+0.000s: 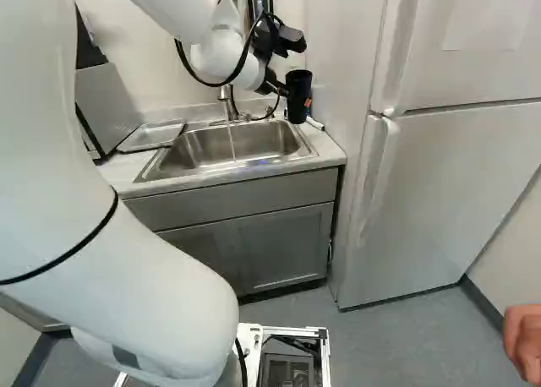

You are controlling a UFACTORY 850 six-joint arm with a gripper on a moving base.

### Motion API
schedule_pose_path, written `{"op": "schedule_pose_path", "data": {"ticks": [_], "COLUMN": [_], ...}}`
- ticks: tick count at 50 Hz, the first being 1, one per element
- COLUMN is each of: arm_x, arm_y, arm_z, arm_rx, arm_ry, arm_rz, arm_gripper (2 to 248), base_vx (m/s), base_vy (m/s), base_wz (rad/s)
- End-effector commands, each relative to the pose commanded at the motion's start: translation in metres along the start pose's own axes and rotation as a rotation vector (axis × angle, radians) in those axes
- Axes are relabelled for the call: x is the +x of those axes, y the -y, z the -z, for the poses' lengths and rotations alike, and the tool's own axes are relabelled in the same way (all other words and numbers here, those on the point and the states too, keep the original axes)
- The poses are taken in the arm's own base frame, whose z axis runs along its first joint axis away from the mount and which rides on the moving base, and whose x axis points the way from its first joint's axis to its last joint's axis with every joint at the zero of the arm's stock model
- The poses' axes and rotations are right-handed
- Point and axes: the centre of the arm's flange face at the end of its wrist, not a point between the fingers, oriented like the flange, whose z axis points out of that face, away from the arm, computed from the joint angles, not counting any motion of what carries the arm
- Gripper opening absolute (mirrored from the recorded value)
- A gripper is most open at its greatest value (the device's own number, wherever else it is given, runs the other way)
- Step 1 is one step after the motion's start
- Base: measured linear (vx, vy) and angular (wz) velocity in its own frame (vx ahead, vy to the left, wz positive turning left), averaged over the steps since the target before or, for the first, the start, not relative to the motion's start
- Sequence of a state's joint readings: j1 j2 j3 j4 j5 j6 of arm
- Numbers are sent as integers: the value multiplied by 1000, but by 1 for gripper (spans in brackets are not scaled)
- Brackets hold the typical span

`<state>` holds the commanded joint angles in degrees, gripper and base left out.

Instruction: Rinse the cup and place it in the tray

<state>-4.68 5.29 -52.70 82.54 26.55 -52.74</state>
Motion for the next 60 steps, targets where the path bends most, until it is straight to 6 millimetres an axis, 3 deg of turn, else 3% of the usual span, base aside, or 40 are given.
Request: {"op": "schedule_pose_path", "data": {"ticks": [20,38,60], "arm_x": [0,-9,-14], "arm_y": [5,25,36], "arm_z": [2,10,14], "arm_rx": [45,145,234], "arm_ry": [-11,4,40], "arm_rz": [72,164,83], "arm_gripper": [124,124,124], "base_vx": [0,0,0], "base_vy": [0,0,0], "base_wz": [0,0,0]}}
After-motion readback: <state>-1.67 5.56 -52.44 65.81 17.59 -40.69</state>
